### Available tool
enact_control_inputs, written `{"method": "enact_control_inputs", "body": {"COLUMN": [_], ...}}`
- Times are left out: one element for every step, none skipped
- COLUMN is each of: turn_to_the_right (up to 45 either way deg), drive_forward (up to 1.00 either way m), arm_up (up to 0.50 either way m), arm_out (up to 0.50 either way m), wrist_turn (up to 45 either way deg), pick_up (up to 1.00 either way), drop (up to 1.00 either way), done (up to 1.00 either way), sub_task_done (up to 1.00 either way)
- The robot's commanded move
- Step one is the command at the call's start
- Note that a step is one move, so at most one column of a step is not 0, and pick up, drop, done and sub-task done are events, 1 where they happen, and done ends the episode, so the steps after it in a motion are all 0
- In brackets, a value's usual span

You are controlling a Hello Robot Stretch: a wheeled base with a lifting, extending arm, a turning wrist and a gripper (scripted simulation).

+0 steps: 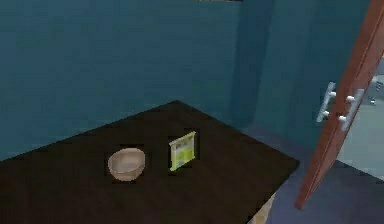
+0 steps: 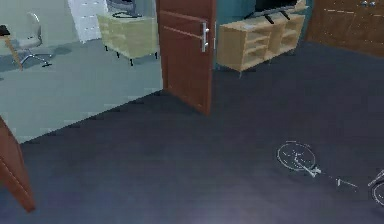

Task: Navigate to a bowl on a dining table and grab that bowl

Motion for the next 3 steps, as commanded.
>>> {"method": "enact_control_inputs", "body": {"turn_to_the_right": [-45.0, -45.0, -18.0], "drive_forward": [0.00, 0.00, 0.00], "arm_up": [0.00, 0.00, 0.00], "arm_out": [0.00, 0.00, 0.00], "wrist_turn": [0.0, 0.0, 0.0], "pick_up": [0.00, 0.00, 0.00], "drop": [0.00, 0.00, 0.00], "done": [0.00, 0.00, 0.00], "sub_task_done": [0.00, 0.00, 0.00]}}
